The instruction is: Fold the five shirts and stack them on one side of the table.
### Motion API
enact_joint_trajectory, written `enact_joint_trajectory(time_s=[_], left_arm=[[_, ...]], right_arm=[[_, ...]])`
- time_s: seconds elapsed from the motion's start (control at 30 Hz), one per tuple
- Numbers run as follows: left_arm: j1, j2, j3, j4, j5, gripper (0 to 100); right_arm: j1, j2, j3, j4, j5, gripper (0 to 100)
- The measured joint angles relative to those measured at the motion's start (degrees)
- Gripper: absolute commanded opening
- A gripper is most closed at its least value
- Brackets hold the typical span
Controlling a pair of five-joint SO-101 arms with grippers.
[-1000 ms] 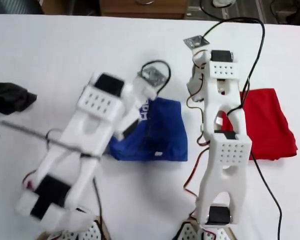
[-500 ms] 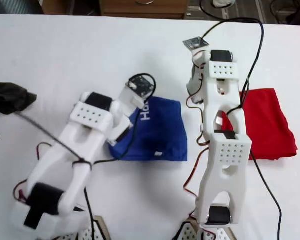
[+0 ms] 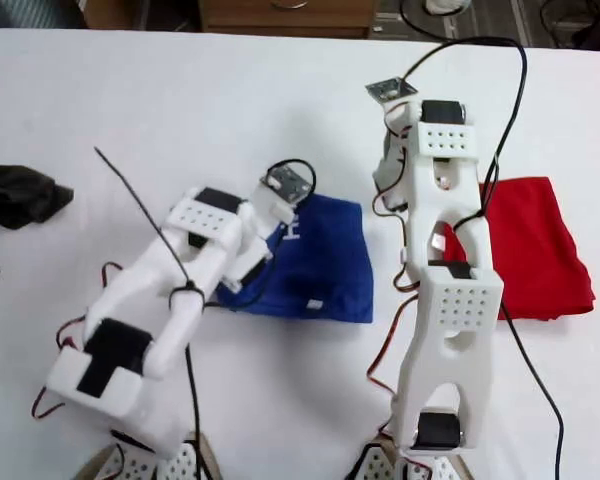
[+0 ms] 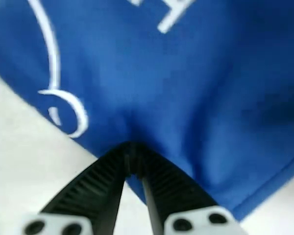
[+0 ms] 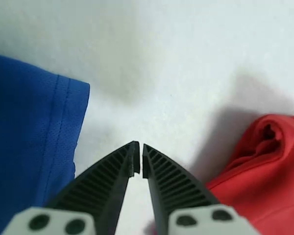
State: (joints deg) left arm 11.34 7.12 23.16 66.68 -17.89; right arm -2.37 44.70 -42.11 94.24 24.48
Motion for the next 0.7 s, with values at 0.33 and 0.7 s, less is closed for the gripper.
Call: enact_joint_trajectory(time_s=[0.33,0.7], left_arm=[[-2.5,0.6,-10.9,10.7,1.0,3],[-19.5,0.6,-29.9,26.5,1.3,3]], right_arm=[[-1.3,0.0,0.0,0.0,0.0,2.2],[-9.5,0.0,0.0,-0.4,0.0,2.2]])
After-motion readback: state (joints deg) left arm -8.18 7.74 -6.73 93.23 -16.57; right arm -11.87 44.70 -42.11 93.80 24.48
